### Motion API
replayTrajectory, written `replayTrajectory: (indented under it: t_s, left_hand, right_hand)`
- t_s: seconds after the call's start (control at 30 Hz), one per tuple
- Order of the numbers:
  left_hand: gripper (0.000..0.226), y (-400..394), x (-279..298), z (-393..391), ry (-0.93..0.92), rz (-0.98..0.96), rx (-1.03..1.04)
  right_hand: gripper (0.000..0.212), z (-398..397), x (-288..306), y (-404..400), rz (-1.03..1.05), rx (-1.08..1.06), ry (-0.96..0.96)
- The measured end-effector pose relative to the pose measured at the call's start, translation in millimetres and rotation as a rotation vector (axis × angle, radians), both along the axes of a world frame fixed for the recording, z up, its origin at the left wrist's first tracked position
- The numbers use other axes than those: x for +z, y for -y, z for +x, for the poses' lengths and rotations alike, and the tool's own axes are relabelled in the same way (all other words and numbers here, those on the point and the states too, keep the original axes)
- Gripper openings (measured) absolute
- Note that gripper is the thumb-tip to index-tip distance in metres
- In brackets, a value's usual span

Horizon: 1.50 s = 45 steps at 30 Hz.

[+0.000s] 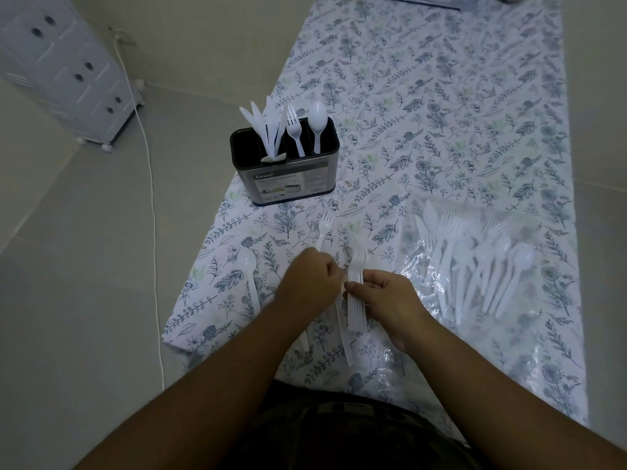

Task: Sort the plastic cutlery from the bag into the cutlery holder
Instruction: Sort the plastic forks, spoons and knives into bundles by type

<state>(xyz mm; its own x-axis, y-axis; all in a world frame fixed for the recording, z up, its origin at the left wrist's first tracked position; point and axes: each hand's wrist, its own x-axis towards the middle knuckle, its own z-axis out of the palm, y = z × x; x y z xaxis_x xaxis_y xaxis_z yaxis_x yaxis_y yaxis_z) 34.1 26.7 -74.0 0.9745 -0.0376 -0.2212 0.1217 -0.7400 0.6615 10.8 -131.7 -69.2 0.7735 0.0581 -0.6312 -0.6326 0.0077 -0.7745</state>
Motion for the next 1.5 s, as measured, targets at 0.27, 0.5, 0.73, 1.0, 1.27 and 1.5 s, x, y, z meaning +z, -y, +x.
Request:
replayTrajectory:
  t_s: [0.27, 0.5, 0.73, 1.0, 1.27, 1.5]
  left_hand:
    - [0.023, -7.9, -15.0, 34.4, -0.035, 0.129, 0.144]
    - [0.03, -11.6, -13.0, 32.3, -0.006, 0.129, 0.067]
    - [0.027, -0.1, 11.4, -4.6, -0.04, -0.313, 0.249]
    - [0.033, 14.2, 20.2, -38.7, -0.064, -0.451, 0.182]
    - [0.041, 17.3, 30.4, -37.2, 0.084, -0.235, 0.099]
    - [0.035, 13.7, 25.0, -34.1, -0.051, -0.43, 0.266]
  right_hand:
    - [0.009, -1.5, -1.9, 3.5, -0.025, -0.032, -0.003]
    - [0.012, 3.4, 3.5, 11.2, 0.001, -0.086, -0.016]
    - [0.012, 3.9, 8.2, 8.6, 0.051, -0.109, -0.045]
    - [0.023, 2.9, 16.1, 0.9, 0.138, -0.03, -0.021]
    - [0.012, 2.5, 19.2, -7.4, 0.02, 0.01, 0.066]
    - [0.03, -0.7, 20.9, -10.8, -0.047, 0.034, 0.17]
